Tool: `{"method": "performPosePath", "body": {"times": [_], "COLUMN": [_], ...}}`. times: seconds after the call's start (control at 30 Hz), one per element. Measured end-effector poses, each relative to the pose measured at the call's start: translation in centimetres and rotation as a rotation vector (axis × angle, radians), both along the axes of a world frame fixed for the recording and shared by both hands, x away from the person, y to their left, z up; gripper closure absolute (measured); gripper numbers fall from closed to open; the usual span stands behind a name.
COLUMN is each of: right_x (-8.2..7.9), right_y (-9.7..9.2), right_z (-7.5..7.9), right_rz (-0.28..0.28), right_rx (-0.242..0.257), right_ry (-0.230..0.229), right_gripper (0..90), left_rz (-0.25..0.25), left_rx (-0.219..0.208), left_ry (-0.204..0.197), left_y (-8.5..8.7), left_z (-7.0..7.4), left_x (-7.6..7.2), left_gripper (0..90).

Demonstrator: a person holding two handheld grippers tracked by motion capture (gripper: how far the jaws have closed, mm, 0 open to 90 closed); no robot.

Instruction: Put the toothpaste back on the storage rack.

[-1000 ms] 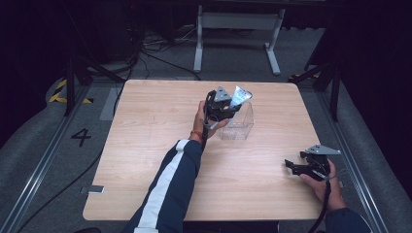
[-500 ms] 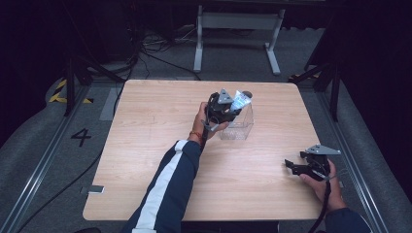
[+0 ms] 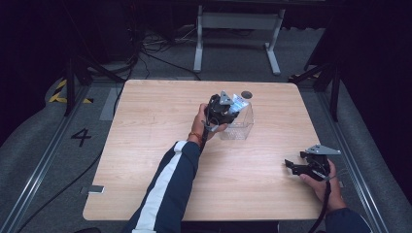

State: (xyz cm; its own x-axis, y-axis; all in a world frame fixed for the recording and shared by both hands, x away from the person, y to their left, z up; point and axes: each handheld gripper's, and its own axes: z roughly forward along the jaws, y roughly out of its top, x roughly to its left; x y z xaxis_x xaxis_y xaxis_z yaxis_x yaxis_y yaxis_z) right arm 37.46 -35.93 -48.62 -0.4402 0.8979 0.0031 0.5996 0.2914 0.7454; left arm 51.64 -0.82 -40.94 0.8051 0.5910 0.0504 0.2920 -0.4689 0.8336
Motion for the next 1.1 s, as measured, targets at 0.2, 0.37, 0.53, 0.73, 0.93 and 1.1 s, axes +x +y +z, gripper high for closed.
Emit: {"method": "performPosePath", "body": {"times": [0.2, 0.37, 0.53, 0.73, 0.93, 1.1], "right_x": [0.0, 0.0, 0.0, 0.0, 0.0, 0.0], "right_y": [0.0, 0.0, 0.0, 0.0, 0.0, 0.0], "right_z": [0.0, 0.0, 0.0, 0.0, 0.0, 0.0], "right_rz": [0.0, 0.0, 0.001, 0.001, 0.0, -0.002], "right_rx": [0.0, 0.0, 0.0, 0.0, 0.001, 0.003], "right_ry": [0.0, 0.0, -0.001, 0.0, 0.0, 0.0], "right_gripper": [22.7, 22.8, 22.7, 22.7, 22.7, 22.7], "left_rz": [0.003, 0.014, 0.008, 0.02, 0.026, 0.015], "left_rx": [0.012, 0.033, 0.061, 0.061, 0.041, 0.032], "left_ry": [0.002, -0.001, -0.015, -0.022, -0.035, -0.035], "left_y": [0.1, 0.0, -0.2, -0.4, -0.4, -0.1], "left_z": [-0.2, -0.1, 0.0, 0.3, 0.9, 1.5], "left_x": [0.0, -0.1, -0.3, -0.5, -0.9, -1.2], "left_gripper": [62.0, 57.5, 55.2, 48.5, 44.5, 44.0]}}
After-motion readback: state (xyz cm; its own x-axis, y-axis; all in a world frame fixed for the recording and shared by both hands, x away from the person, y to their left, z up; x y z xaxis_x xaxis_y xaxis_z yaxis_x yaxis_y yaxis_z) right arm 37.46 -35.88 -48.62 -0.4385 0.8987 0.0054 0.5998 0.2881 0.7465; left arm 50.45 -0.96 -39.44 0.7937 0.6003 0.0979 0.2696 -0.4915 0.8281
